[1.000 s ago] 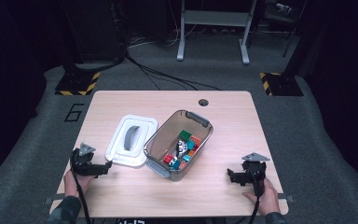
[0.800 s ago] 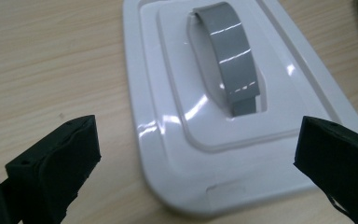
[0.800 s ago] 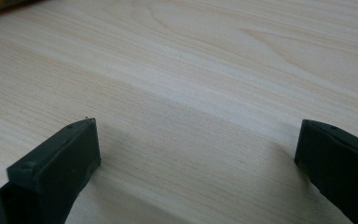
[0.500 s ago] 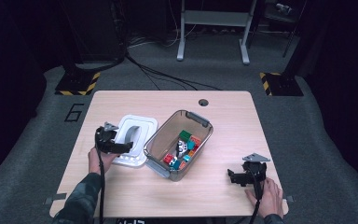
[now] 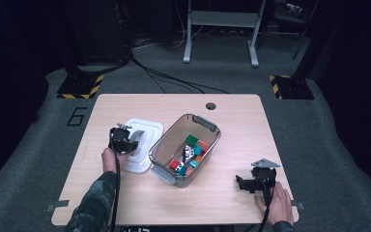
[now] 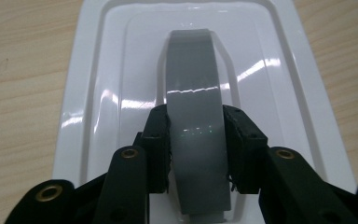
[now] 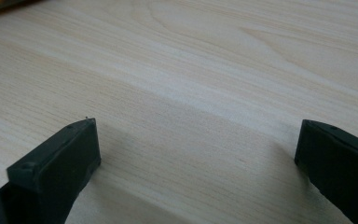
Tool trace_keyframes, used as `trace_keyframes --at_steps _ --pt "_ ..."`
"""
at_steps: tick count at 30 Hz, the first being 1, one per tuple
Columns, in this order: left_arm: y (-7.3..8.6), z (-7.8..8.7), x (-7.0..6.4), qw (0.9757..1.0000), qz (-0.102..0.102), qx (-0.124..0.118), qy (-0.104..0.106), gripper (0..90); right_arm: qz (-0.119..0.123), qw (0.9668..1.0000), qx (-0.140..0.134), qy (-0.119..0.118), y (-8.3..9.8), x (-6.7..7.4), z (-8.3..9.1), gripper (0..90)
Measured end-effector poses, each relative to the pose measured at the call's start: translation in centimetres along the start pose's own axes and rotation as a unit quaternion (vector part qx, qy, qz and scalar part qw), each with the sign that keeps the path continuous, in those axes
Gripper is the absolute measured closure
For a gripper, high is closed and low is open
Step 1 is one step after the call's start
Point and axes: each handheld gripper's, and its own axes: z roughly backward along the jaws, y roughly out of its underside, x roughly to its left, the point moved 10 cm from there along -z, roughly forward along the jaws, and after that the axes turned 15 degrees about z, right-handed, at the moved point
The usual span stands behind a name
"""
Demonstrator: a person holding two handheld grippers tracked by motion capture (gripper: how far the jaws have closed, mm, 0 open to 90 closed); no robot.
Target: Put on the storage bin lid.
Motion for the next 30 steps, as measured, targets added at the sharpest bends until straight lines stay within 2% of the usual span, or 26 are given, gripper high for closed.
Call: trace_keyframes --at_steps 9,13,16,17,18,23,24,27,28,30 --pt "-0.2 1.6 0.3 0.9998 -0.001 -0.009 0.016 67.1 0.005 1.0000 -0.002 0.000 0.0 -0.1 0.0 0.0" --pt "-0.6 2.7 0.7 0.9997 -0.009 -0.014 0.019 67.1 0.005 1.0000 -0.002 0.000 0.0 -0.1 0.0 0.0" --pt "-1.1 3.6 1.1 0.9996 -0.007 -0.018 0.020 67.1 0.006 1.0000 -0.001 -0.001 -0.1 -0.1 -0.1 0.0" --pt "-1.3 3.9 1.4 0.9996 0.000 -0.019 0.021 67.1 0.007 1.0000 -0.001 -0.002 -0.1 -0.1 -0.1 0.0" --pt "-1.7 4.5 1.9 0.9996 0.000 -0.022 0.017 67.1 0.007 1.0000 -0.001 -0.002 -0.1 -0.1 -0.1 0.0" --pt "-2.6 5.8 2.8 0.9994 0.004 -0.032 0.014 67.1 0.007 1.0000 -0.001 -0.002 -0.1 -0.1 -0.1 0.0" --pt "-3.0 6.6 3.2 0.9994 0.003 -0.032 0.012 67.1 0.007 1.0000 -0.001 -0.002 -0.1 -0.1 -0.1 0.0" --pt "-3.4 7.3 3.1 0.9991 0.006 -0.038 0.017 67.1 0.007 1.0000 -0.001 -0.002 -0.1 -0.1 -0.1 0.0" --pt "-3.9 8.0 3.0 0.9989 0.000 -0.042 0.018 67.1 0.008 1.0000 -0.001 -0.003 -0.1 -0.1 -0.1 0.0" --pt "-4.1 8.3 2.8 0.9989 -0.002 -0.042 0.022 67.1 0.008 1.0000 -0.001 -0.003 -0.1 -0.1 -0.1 0.0"
